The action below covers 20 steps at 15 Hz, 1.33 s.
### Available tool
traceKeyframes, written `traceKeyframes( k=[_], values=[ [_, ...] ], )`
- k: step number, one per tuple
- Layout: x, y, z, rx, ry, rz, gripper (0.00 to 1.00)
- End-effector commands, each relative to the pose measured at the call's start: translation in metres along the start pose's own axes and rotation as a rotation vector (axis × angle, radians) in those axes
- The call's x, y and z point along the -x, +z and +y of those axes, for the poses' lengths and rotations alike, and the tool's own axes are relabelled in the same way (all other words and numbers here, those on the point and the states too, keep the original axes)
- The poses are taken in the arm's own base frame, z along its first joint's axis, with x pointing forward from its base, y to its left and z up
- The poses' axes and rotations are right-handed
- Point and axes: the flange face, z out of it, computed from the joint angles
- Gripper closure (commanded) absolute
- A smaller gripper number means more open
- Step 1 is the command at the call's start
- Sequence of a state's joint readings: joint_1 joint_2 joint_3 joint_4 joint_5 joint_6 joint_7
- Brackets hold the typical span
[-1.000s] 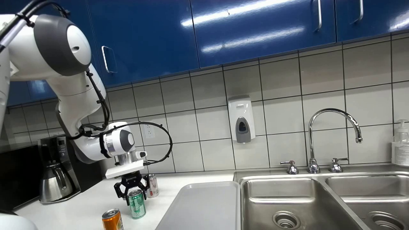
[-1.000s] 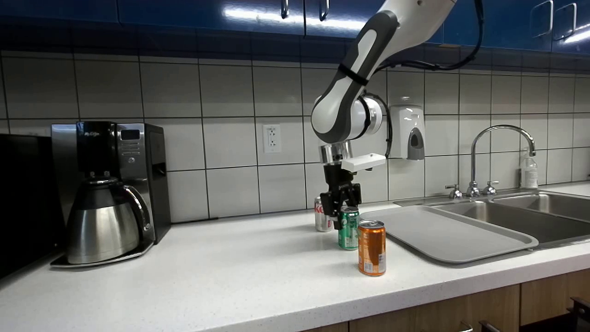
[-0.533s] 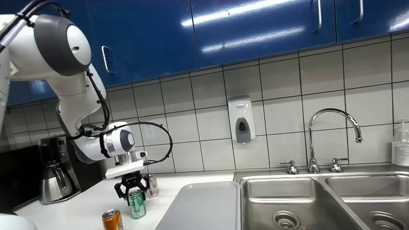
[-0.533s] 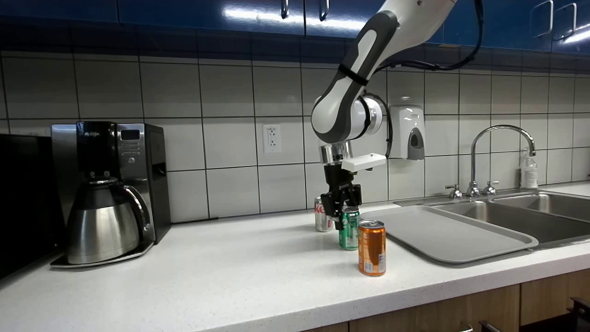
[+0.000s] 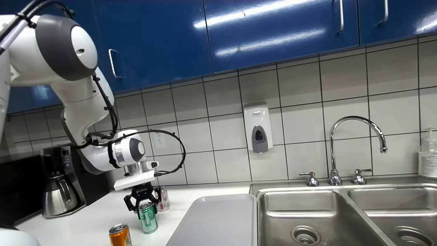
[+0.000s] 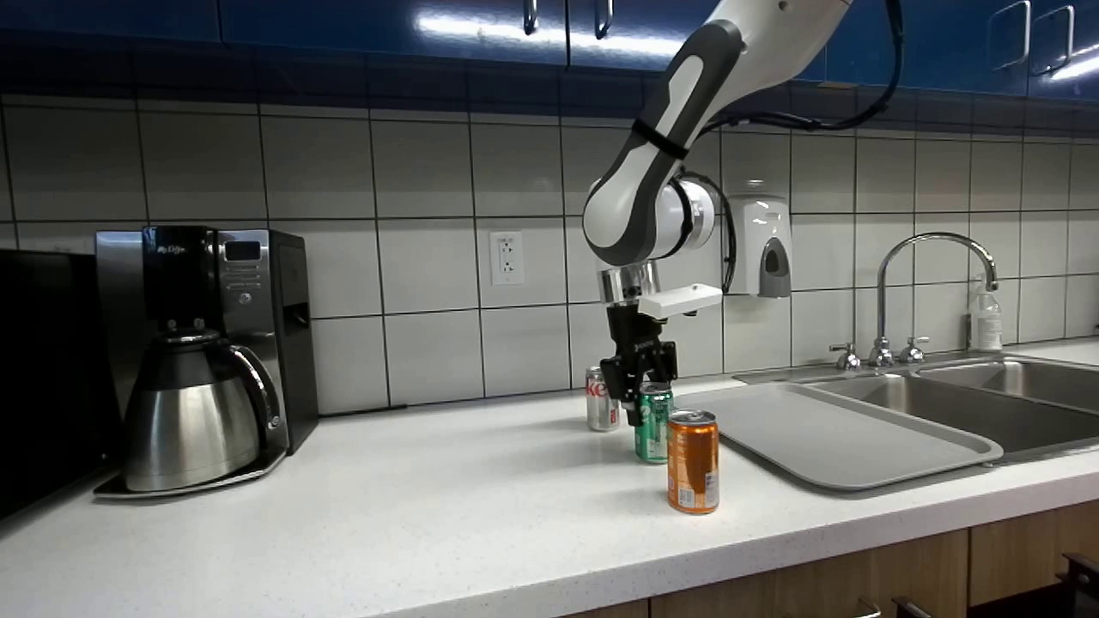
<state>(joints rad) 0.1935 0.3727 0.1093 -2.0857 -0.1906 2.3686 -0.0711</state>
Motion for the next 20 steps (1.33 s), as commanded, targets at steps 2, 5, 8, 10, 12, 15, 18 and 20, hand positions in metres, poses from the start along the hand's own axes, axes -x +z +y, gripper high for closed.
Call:
traceKeyframes(
  k=[2, 5, 8, 10, 12, 15, 18, 20],
  values=[
    [0.002, -0.022, 0.009, 0.031, 0.047, 0.018, 0.62],
    [0.002, -0.027, 0.015, 0.040, 0.078, 0.028, 0.62],
    [0.005, -0.031, 0.027, 0.054, 0.129, 0.033, 0.62],
    [0.008, -0.033, 0.036, 0.064, 0.163, 0.034, 0.62],
    [0.010, -0.035, 0.045, 0.077, 0.199, 0.034, 0.62],
    [0.014, -0.035, 0.059, 0.098, 0.249, 0.031, 0.62],
    [0.018, -0.034, 0.073, 0.119, 0.301, 0.026, 0.62],
    [0.021, -0.032, 0.083, 0.131, 0.336, 0.020, 0.62]
  ],
)
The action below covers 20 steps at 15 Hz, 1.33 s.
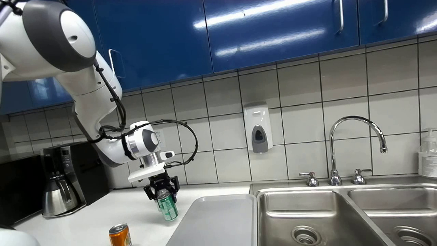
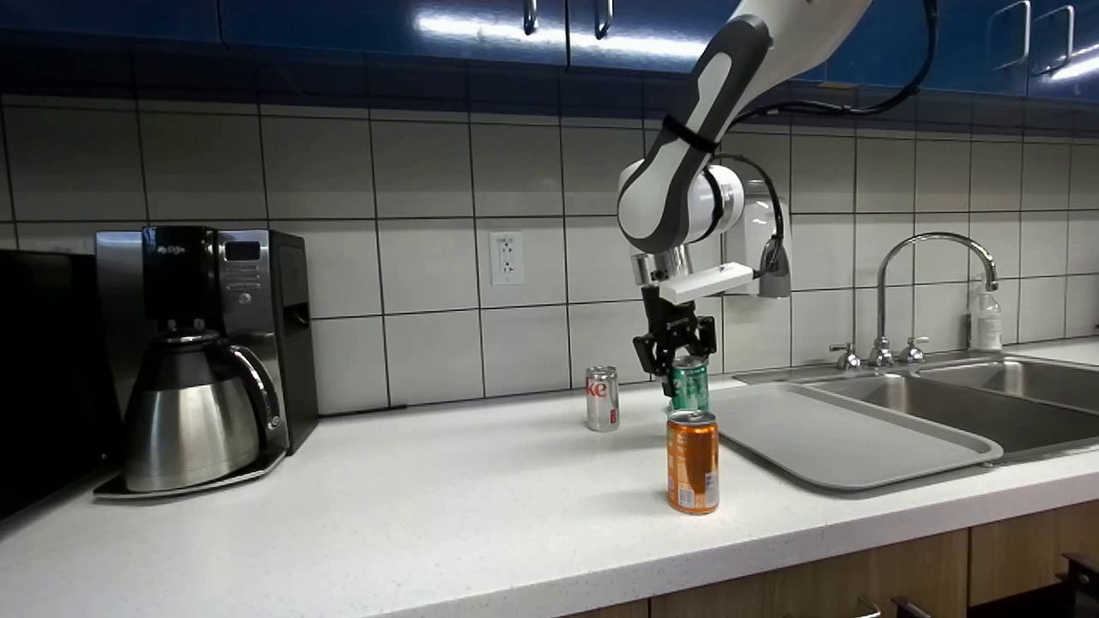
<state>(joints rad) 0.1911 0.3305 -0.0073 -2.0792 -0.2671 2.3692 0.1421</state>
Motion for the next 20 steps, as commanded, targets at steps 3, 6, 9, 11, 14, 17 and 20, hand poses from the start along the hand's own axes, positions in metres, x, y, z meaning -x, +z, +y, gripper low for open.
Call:
traceKeyframes(
  k=[3, 6, 9, 11, 14, 17, 20],
  values=[
    [0.003, -0.008, 0.032, 0.051, 0.109, -0.010, 0.62],
    [0.005, -0.003, 0.048, 0.050, 0.156, -0.015, 0.62],
    [0.007, 0.002, 0.065, 0.050, 0.197, -0.020, 0.62],
    [0.009, 0.006, 0.078, 0.050, 0.225, -0.023, 0.62],
    [0.013, 0.011, 0.098, 0.053, 0.264, -0.030, 0.62],
    [0.020, 0.019, 0.122, 0.056, 0.308, -0.042, 0.62],
    [0.027, 0.028, 0.144, 0.059, 0.345, -0.057, 0.62]
  ],
)
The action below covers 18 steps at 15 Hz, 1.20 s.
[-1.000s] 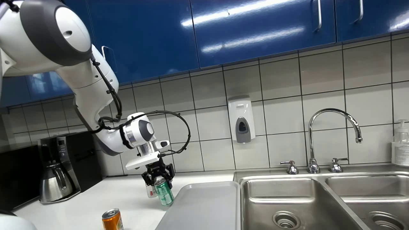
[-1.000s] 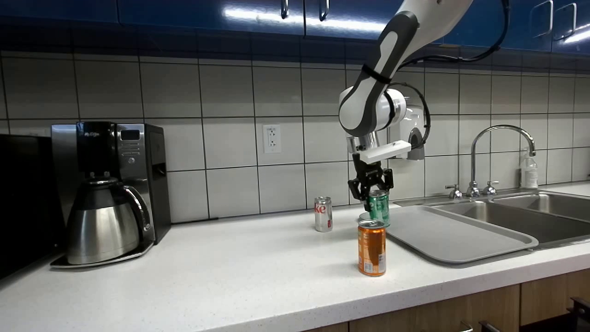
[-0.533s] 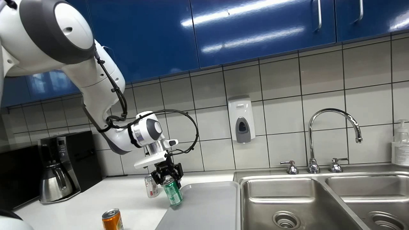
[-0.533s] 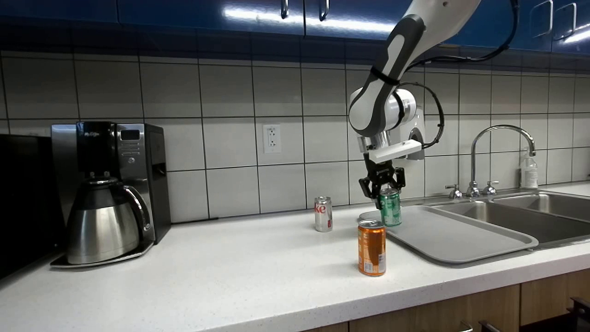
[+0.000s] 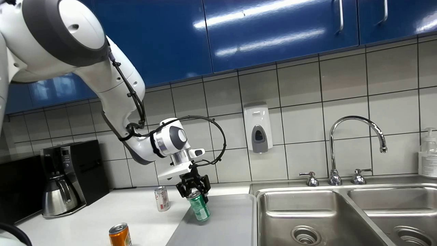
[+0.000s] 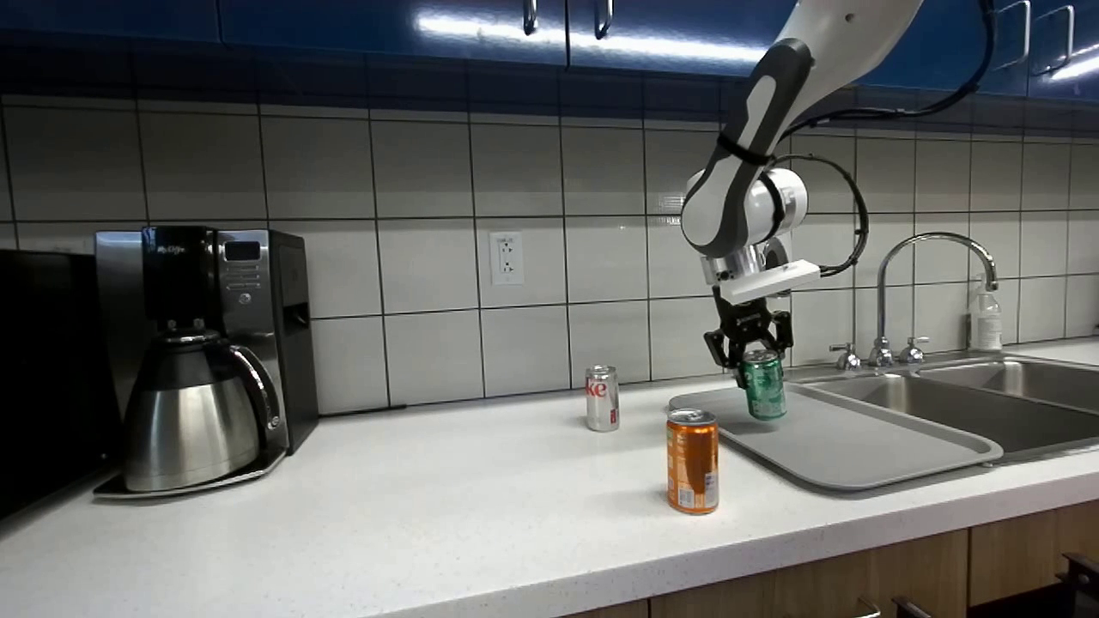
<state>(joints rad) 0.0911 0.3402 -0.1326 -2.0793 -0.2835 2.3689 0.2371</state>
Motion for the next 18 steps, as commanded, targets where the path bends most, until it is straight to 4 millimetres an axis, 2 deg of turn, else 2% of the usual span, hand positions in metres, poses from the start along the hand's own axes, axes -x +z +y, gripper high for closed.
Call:
traceKeyframes(
  k=[1, 10, 18],
  values=[
    [0.000, 0.004, 0.027, 0.013, 0.063, -0.010, 0.62],
    [0.007, 0.023, 0.076, 0.030, 0.150, -0.050, 0.62],
    [0.015, 0.038, 0.095, 0.015, 0.190, -0.076, 0.62]
  ],
)
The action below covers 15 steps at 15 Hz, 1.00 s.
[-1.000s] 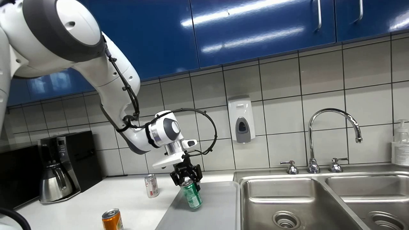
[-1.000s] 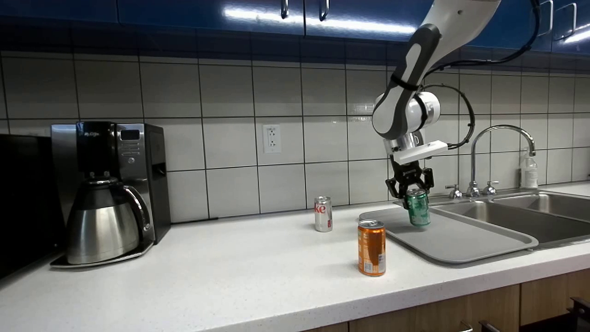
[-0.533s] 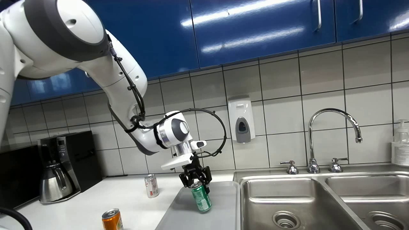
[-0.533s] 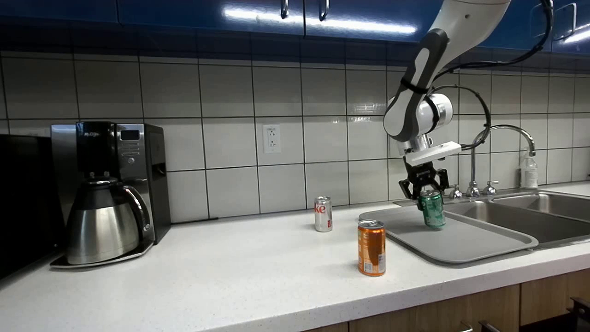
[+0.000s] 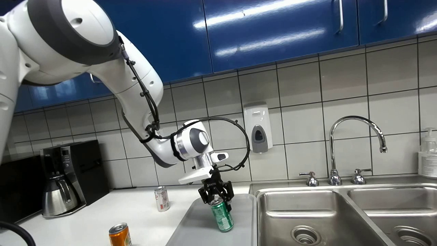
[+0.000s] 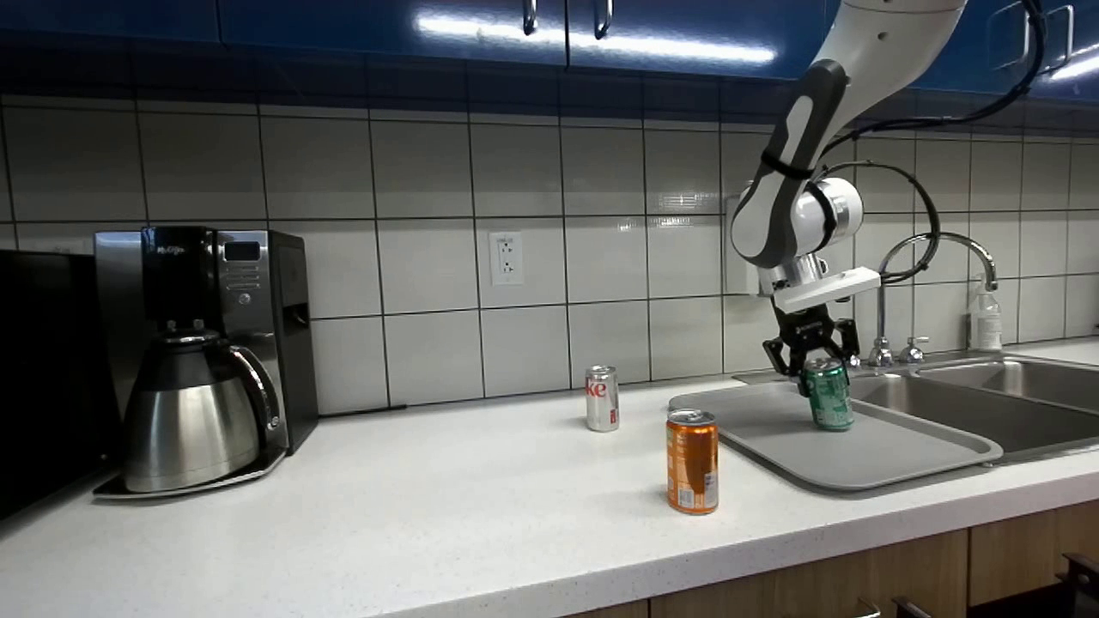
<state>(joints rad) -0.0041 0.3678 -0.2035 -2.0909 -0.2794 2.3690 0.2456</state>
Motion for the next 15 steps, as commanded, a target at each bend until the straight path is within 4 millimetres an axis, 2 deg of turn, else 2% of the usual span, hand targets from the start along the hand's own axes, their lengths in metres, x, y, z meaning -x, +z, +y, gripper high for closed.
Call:
traceKeyframes(
  k=[1, 2, 3, 4, 6, 10, 15],
  values=[
    [0.002, -0.001, 0.008, -0.009, 0.030, -0.004, 0.62],
    [0.002, -0.001, 0.008, -0.010, 0.032, -0.005, 0.62],
    [0.002, -0.001, 0.007, -0.009, 0.032, -0.006, 0.12],
    [0.002, -0.001, 0.006, -0.008, 0.032, -0.005, 0.11],
    [0.002, -0.002, 0.005, -0.007, 0.033, -0.004, 0.01],
    [0.002, -0.007, 0.003, -0.002, 0.039, 0.007, 0.00],
    [0.001, -0.022, 0.004, 0.009, 0.068, 0.045, 0.00]
  ],
)
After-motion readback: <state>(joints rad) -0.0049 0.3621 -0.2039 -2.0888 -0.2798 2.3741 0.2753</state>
